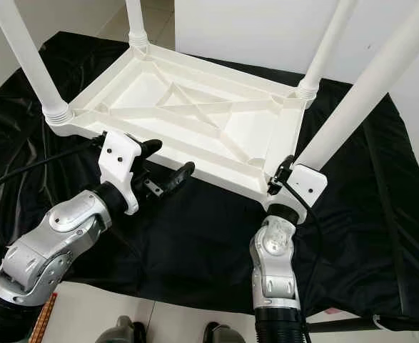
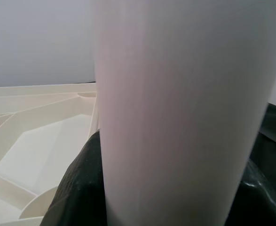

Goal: Building children table

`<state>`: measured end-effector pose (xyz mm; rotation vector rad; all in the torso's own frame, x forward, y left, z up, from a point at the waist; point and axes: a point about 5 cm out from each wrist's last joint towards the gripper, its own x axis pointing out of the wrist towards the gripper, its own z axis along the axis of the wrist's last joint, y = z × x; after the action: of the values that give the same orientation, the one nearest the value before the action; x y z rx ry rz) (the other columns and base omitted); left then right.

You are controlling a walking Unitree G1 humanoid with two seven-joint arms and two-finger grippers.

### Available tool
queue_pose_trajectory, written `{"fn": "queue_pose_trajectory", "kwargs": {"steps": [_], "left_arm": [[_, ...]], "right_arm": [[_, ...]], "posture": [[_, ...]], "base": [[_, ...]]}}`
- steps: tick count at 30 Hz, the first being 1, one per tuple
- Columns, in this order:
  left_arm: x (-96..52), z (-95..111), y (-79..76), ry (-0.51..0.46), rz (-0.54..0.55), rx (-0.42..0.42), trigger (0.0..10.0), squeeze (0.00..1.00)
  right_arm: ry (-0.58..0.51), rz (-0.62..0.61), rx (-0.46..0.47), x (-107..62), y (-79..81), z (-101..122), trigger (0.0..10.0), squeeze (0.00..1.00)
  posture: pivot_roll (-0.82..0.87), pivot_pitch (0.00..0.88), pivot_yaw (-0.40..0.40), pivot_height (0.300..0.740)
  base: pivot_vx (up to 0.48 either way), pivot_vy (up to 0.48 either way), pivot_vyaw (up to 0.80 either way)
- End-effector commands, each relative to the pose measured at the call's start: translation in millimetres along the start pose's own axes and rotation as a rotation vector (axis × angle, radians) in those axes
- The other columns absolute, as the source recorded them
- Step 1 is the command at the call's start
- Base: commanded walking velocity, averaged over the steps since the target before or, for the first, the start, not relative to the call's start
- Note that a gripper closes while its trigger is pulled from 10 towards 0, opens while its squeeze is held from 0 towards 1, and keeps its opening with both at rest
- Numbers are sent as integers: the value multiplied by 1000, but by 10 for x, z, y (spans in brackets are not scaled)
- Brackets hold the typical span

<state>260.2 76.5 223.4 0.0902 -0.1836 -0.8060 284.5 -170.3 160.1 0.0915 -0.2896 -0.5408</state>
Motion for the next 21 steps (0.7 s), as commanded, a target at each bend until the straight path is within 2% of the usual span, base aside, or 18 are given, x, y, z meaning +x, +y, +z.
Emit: {"fn": "queue_pose_trajectory", "kwargs": {"steps": [1, 6, 8, 18, 19, 20, 21], "left_arm": [[-10, 3, -64, 0, -93, -3, 10000, 0], [-13, 6, -69, -2, -96, -5, 10000, 0], [-18, 9, -78, -2, -97, -3, 10000, 0], [-30, 9, -76, -4, -90, -4, 10000, 0], [-27, 9, -78, -5, -91, -4, 10000, 0], [-25, 9, -80, -6, -92, -4, 10000, 0], [-22, 4, -85, -6, -93, -5, 10000, 0]], "right_arm": [[270, -123, -94, -156, -270, -535, 10000, 0], [302, -142, -73, -149, -215, -610, 10000, 0], [318, -126, -59, -126, -120, -647, 10000, 0], [259, -45, -68, -104, 5, -581, 10000, 0], [251, -29, -60, -103, 10, -567, 10000, 149], [246, -21, -55, -101, 13, -562, 10000, 149], [234, -9, -45, -99, 10, -551, 10000, 980]], "posture": [[88, 197, 0, 740], [92, 195, -3, 740], [101, 190, -5, 740], [108, 187, -10, 740], [108, 187, -10, 740], [108, 187, -10, 740], [98, 180, -17, 740]], "base": [[0, 0, 0], [0, 0, 0], [0, 0, 0], [0, 0, 0], [0, 0, 0], [0, 0, 0], [0, 0, 0]]}}
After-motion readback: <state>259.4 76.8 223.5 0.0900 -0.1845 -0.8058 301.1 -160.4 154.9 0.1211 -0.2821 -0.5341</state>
